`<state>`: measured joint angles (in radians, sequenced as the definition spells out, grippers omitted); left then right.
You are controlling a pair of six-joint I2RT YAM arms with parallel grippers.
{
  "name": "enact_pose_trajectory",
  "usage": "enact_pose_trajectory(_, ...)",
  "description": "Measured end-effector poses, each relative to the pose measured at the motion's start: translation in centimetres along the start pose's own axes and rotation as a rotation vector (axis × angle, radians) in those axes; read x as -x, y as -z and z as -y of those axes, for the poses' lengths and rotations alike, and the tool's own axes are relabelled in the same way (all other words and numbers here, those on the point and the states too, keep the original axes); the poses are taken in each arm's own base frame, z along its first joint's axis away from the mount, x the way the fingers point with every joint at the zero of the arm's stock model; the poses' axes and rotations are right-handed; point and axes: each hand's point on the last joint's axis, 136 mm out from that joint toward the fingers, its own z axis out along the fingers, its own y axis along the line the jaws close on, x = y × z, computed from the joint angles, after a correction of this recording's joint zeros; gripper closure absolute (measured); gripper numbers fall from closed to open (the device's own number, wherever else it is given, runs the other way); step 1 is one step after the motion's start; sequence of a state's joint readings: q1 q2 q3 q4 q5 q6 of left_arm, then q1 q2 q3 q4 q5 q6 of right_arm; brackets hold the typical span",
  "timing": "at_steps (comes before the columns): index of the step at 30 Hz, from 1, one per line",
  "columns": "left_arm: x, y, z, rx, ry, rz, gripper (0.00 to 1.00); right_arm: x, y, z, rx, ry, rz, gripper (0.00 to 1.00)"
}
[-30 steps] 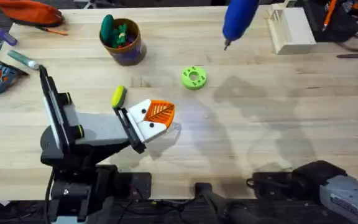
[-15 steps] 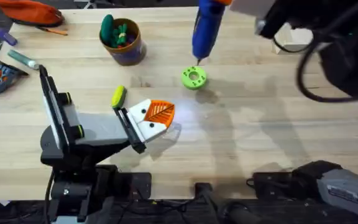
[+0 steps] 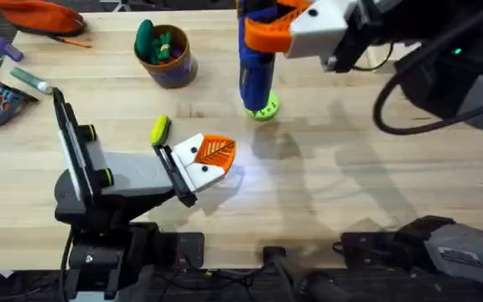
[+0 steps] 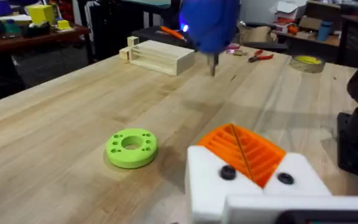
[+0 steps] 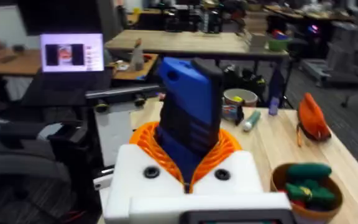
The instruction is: Pick up the gripper from the table and insert it into the empty holder that is missing its gripper. Then pick up a screw, insert it into the mounting hole, and use the screwdriver to tighten it. Finally, clean up the table by picking up the vegetable and placing it into the bucket.
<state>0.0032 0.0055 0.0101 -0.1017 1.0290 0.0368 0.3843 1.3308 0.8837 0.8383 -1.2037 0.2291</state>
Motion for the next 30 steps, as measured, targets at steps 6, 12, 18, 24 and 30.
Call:
enact_pose_trajectory(6, 0.0, 0.0, 0.0, 0.0, 0.0, 0.0, 0.995, 1.6, -1.0, -1.5, 0.077, 0.048, 0.011, 0.977)
enact_pose_trajectory(12, 0.0, 0.0, 0.0, 0.0, 0.0, 0.0, 0.995, 1.7, -3.0, -2.7, 0.096, 0.009, 0.03, 0.977)
enact_pose_trajectory(18, 0.0, 0.0, 0.0, 0.0, 0.0, 0.0, 0.995, 1.7, -4.1, -3.1, 0.107, -0.002, 0.042, 0.977)
enact_pose_trajectory(24, 0.0, 0.0, 0.0, 0.0, 0.0, 0.0, 0.995, 0.7, -6.1, -2.3, 0.143, -0.034, 0.032, 0.977)
enact_pose_trajectory(30, 0.0, 0.0, 0.0, 0.0, -0.001, 0.0, 0.995, 0.4, -6.9, -1.8, 0.182, -0.041, 0.023, 0.977)
